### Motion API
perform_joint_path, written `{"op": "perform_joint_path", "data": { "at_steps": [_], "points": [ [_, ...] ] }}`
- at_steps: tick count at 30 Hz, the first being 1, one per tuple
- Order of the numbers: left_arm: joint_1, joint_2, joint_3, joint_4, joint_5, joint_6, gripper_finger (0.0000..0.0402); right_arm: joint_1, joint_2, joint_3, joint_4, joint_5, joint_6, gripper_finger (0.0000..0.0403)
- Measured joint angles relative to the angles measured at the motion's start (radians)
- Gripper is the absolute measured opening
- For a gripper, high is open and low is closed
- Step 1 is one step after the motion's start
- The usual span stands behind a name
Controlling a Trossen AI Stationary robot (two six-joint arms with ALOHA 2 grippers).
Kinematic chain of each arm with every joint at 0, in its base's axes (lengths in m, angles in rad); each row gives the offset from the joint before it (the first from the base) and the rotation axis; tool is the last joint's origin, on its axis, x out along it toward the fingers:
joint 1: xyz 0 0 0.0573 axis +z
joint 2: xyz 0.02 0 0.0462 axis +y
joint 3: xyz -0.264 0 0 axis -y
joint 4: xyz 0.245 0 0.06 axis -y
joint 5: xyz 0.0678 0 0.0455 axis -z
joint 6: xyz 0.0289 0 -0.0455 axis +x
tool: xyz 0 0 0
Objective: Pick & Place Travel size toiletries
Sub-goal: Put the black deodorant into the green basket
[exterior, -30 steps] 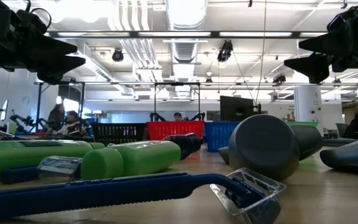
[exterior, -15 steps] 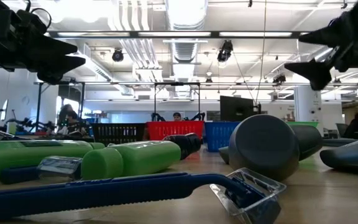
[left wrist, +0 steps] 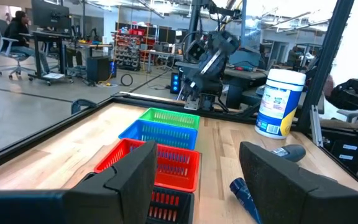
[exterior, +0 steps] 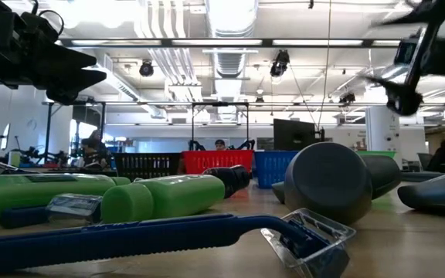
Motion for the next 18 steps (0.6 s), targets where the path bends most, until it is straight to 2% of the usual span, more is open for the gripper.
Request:
{"op": "perform_joint_path", "data": {
  "at_steps": [5, 18],
  "points": [
    [0.000, 0.000, -0.001, 0.012, 0.000, 0.000, 0.0234, 0.029, -0.001, 0.000, 0.146, -0.073, -0.053, 0.0364],
    [0.000, 0.000, -0.001, 0.014, 0.000, 0.000, 0.0234, 0.094, 0.000, 0.000, 0.164, -0.073, -0.067, 0.0364]
  ]
}}
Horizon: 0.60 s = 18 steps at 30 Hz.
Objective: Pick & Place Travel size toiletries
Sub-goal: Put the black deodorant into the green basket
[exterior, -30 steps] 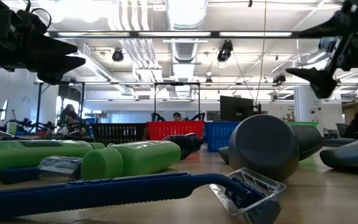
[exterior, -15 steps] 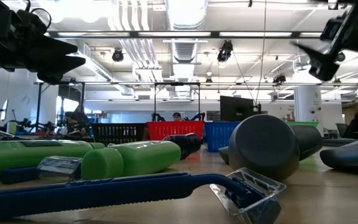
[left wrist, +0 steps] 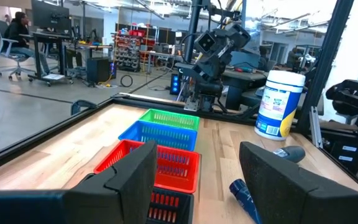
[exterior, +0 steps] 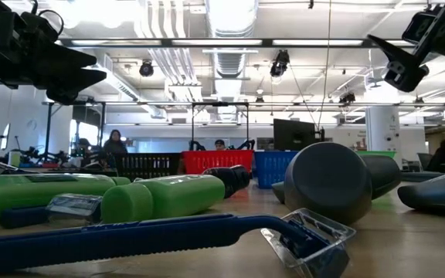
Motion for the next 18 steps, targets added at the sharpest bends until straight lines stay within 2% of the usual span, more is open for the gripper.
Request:
{"op": "perform_joint_path", "data": {
  "at_steps": [10, 18],
  "points": [
    [0.000, 0.000, 0.000, 0.001, 0.001, 0.000, 0.0234, 0.170, 0.058, 0.000, 0.162, -0.037, -0.023, 0.0364],
    [0.000, 0.000, 0.000, 0.002, 0.004, 0.000, 0.0234, 0.186, 0.107, 0.000, 0.151, -0.029, 0.026, 0.0363]
  ]
}}
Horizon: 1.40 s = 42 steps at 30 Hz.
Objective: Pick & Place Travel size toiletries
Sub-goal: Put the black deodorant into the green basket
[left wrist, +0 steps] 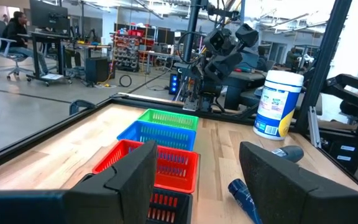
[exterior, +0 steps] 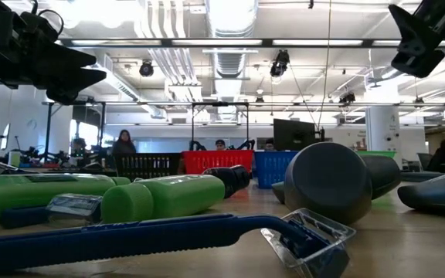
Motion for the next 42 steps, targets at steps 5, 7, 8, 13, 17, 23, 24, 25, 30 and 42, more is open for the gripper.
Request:
{"op": "perform_joint_path", "data": {
  "at_steps": [5, 7, 8, 13, 17, 23, 24, 25, 30, 42],
  "points": [
    [0.000, 0.000, 0.000, 0.000, 0.000, 0.000, 0.0234, 0.000, 0.009, 0.000, 0.052, 0.030, 0.076, 0.0364],
    [0.000, 0.000, 0.000, 0.001, 0.000, 0.000, 0.0234, 0.000, 0.011, 0.000, 0.077, 0.075, 0.080, 0.0363],
    [0.000, 0.000, 0.000, 0.001, 0.000, 0.000, 0.0234, 0.000, 0.014, 0.000, 0.086, 0.101, 0.087, 0.0363],
    [0.000, 0.000, 0.000, 0.001, -0.001, 0.000, 0.0234, 0.000, 0.079, 0.000, 0.047, 0.143, 0.170, 0.0364],
    [0.000, 0.000, 0.000, 0.001, -0.001, 0.000, 0.0234, 0.010, 0.210, 0.040, -0.080, 0.204, 0.274, 0.0363],
    [0.000, 0.000, 0.000, 0.001, -0.001, 0.000, 0.0234, 0.026, 0.466, 0.236, -0.508, 0.139, 0.465, 0.0363],
    [0.000, 0.000, 0.000, 0.001, -0.002, 0.000, 0.0234, 0.027, 0.513, 0.277, -0.593, 0.119, 0.495, 0.0363],
    [0.000, 0.000, 0.000, 0.002, -0.002, 0.000, 0.0234, 0.026, 0.559, 0.319, -0.672, 0.093, 0.524, 0.0363],
    [0.000, 0.000, 0.000, 0.002, -0.003, 0.000, 0.0234, 0.038, 0.795, 0.519, -0.899, -0.018, 0.586, 0.0363],
    [0.000, 0.000, 0.000, 0.002, -0.004, 0.000, 0.0234, 0.051, 1.312, 0.888, -1.206, -0.235, 0.373, 0.0363]
  ]
}}
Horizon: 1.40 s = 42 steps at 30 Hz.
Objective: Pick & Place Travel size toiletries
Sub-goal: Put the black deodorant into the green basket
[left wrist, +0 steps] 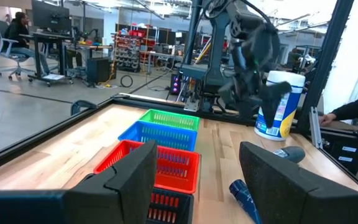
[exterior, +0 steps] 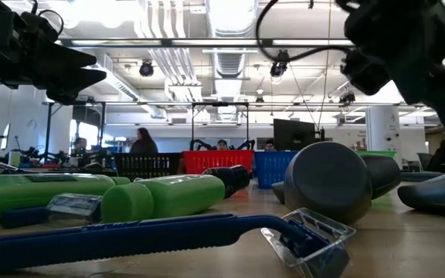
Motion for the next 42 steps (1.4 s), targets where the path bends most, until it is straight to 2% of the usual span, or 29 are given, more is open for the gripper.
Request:
{"op": "perform_joint_path", "data": {
  "at_steps": [8, 20, 30, 42],
  "points": [
    [0.000, 0.000, 0.000, 0.000, 0.001, 0.000, 0.0234, 0.060, 0.186, 0.137, -0.003, -0.027, -0.069, 0.0363],
    [0.000, 0.000, 0.000, -0.001, 0.004, 0.000, 0.0234, 0.157, 0.314, 0.204, -0.004, -0.027, -0.017, 0.0364],
    [0.000, 0.000, 0.000, -0.001, 0.003, 0.000, 0.0234, 0.167, 0.372, 0.237, 0.000, -0.029, -0.027, 0.0364],
    [0.000, 0.000, 0.000, -0.001, 0.003, 0.000, 0.0234, 0.197, 0.372, 0.195, 0.003, -0.020, 0.031, 0.0364]
  ]
}}
